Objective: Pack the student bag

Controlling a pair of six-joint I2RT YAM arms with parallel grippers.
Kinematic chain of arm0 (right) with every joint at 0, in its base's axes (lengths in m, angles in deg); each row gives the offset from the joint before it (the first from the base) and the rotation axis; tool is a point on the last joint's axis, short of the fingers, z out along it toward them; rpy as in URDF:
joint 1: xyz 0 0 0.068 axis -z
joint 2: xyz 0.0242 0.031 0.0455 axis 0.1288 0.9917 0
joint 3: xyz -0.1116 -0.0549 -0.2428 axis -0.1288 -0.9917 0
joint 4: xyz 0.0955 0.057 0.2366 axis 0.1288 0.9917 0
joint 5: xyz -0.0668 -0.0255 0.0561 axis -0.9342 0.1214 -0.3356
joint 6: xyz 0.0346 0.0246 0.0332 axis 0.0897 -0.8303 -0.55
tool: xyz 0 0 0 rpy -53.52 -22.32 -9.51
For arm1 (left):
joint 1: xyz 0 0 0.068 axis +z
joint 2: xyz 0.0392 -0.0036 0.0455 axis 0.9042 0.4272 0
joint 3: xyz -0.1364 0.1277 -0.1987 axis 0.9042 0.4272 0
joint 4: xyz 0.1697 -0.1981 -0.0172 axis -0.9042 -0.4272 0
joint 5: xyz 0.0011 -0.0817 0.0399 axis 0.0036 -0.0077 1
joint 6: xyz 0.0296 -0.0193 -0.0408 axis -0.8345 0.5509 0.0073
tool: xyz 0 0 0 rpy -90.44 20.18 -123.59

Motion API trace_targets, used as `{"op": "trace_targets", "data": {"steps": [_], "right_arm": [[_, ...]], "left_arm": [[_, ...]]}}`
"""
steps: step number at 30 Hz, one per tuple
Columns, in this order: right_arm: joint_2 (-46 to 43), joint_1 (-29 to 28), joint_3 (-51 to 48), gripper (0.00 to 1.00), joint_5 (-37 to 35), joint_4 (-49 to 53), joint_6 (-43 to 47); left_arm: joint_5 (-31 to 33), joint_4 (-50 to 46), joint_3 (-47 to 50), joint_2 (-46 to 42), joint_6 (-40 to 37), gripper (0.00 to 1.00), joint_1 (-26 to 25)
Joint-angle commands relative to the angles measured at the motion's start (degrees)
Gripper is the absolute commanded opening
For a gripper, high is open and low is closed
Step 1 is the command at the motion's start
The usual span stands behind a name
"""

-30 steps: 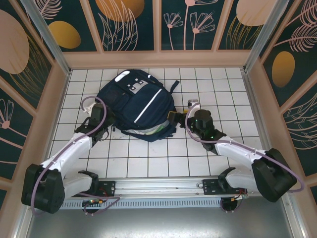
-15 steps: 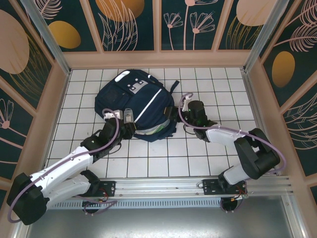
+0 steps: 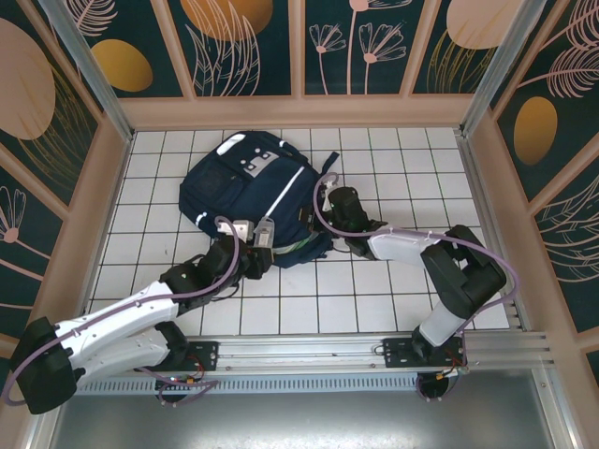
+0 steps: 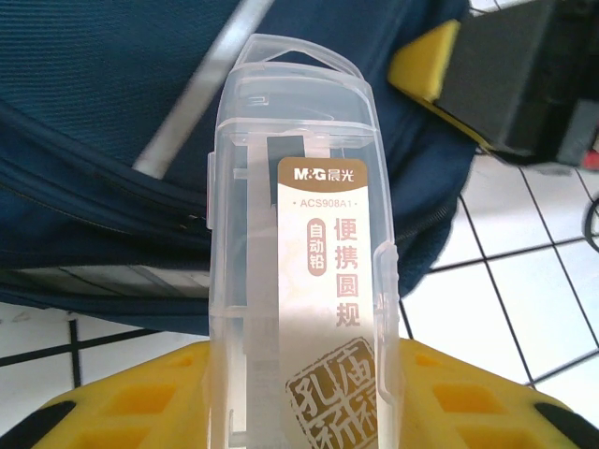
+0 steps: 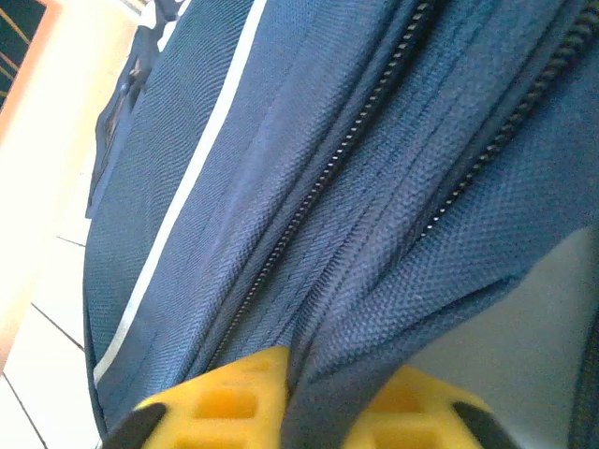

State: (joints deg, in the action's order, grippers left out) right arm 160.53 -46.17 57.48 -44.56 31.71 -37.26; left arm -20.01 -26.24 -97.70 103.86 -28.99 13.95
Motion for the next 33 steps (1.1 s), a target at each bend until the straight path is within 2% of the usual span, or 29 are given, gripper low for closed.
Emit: {"op": "trace_targets", "data": {"steps": [1,6,12,18,23,33], "right_arm": [[-0.43,-1.28,5.70,0.03,-2.49,2.77,1.87],[-0.15,-1.31,12.66,0.00,-3.02,6.88,3.91],[1.61,-1.31,18.08,0.00,-0.07,7.87,3.89],[1.03,-1.40,19.22,0.00,3.67,6.77,1.85],[-0.65,-2.26,18.87,0.00,4.41,6.73,1.14],[-3.95,-2.63,15.80,0.00,6.09,4.81,-1.27]], "left_arm": [[-1.02,2.82,0.66,0.93,-2.27,0.39,-2.01],[-0.83,4.00,0.50,1.51,-2.92,0.38,-4.54],[-4.03,7.61,2.24,1.19,-3.98,0.37,-5.33],[-5.98,11.46,1.61,7.54,-5.87,0.36,-5.38],[0.10,13.94,-0.42,11.41,-6.76,0.35,-5.35],[6.87,13.03,-8.47,22.38,-11.54,0.35,-4.15]]}}
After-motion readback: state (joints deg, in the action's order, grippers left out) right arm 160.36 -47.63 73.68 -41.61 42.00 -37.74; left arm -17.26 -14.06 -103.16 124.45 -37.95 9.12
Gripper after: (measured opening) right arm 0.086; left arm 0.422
